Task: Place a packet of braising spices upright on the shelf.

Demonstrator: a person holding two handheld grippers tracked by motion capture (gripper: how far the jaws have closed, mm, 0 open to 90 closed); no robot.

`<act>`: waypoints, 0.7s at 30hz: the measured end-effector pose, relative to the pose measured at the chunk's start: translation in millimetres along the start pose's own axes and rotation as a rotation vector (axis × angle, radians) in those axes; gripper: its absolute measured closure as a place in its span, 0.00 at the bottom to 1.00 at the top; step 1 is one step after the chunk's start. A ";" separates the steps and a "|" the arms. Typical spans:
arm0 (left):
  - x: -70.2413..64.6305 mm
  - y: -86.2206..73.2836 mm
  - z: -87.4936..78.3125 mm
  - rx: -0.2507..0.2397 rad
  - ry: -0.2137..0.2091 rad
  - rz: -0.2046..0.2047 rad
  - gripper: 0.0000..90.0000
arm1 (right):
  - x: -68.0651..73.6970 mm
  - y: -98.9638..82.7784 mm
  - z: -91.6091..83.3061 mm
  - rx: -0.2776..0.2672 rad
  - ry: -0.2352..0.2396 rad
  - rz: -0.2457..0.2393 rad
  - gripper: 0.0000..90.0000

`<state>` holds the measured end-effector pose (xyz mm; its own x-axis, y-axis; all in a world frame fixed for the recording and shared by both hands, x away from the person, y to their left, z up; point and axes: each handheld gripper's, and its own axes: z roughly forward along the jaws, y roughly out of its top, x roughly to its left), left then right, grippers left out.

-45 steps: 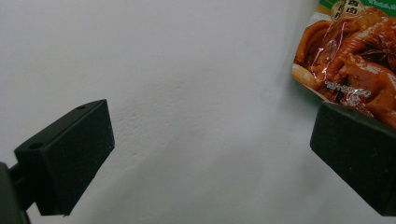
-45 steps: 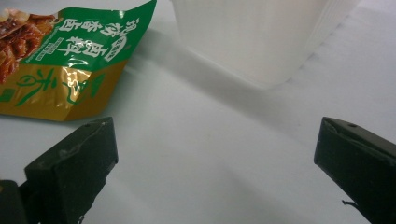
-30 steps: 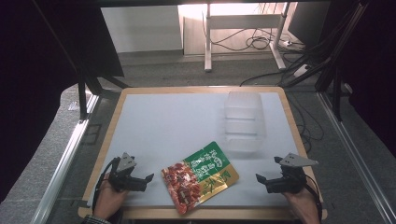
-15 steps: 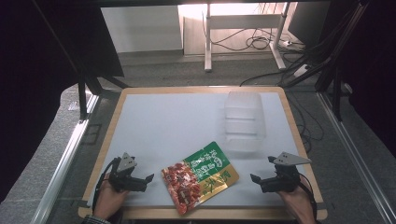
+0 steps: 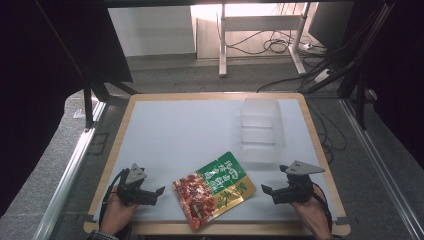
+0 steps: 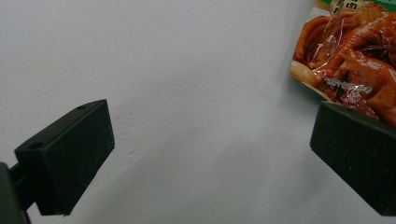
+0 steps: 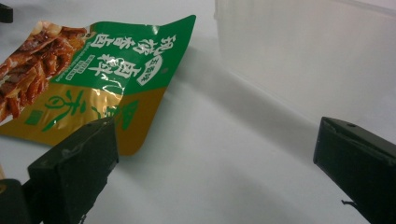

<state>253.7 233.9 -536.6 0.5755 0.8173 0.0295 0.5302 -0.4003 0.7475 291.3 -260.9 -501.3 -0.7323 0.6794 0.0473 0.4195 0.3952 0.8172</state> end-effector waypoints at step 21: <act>-0.5 0.1 0.3 0.006 0.005 0.006 0.00 | 16.4 8.9 30.0 0.075 0.071 -0.003 0.03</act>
<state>253.6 233.3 -536.7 0.5756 0.8169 0.0373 0.5301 -0.4075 0.7436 299.1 -227.6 -510.5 -0.7688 0.6334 0.0880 0.4544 0.4443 0.7721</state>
